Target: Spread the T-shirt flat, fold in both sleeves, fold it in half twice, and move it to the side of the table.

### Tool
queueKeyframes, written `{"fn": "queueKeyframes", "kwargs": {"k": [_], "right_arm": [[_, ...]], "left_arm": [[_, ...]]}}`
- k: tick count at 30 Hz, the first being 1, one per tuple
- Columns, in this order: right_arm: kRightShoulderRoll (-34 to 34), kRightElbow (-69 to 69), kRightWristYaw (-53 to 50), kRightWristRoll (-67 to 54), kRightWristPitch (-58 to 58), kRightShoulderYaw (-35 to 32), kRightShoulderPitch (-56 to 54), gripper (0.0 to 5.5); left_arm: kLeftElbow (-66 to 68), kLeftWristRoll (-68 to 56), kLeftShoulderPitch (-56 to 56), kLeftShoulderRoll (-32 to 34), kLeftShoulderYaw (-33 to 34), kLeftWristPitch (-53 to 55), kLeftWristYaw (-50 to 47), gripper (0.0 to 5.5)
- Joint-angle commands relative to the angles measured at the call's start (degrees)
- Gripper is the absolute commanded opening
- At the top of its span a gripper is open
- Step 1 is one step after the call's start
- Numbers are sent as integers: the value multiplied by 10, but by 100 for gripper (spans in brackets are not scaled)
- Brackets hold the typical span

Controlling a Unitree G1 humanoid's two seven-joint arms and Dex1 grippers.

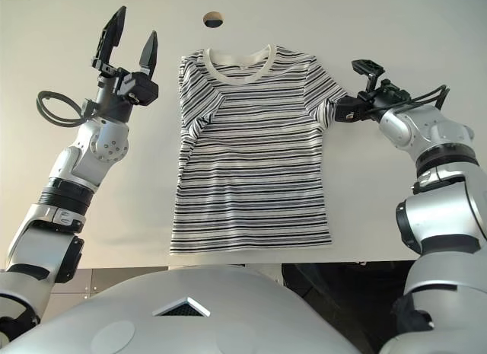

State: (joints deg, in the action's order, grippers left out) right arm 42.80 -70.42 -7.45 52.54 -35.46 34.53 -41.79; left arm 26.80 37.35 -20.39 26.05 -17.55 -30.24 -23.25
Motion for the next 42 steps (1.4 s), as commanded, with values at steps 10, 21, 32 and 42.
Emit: {"fn": "queueKeyframes", "kwargs": {"k": [10, 21, 32, 42], "right_arm": [[-34, -25, -31, 18, -16, 66, 34, 368], [-33, -27, -30, 3, -15, 71, 46, 163], [-30, -24, -40, -19, -17, 59, 47, 11], [-6, 25, -112, -92, -67, -16, 67, 11]], "left_arm": [[13, 5, -2, -12, -8, -9, 13, 284], [10, 8, 6, -18, -12, -15, 15, 284], [20, 10, 3, -27, -16, -20, 10, 284], [16, 7, 15, -19, -7, -23, 3, 284]]}}
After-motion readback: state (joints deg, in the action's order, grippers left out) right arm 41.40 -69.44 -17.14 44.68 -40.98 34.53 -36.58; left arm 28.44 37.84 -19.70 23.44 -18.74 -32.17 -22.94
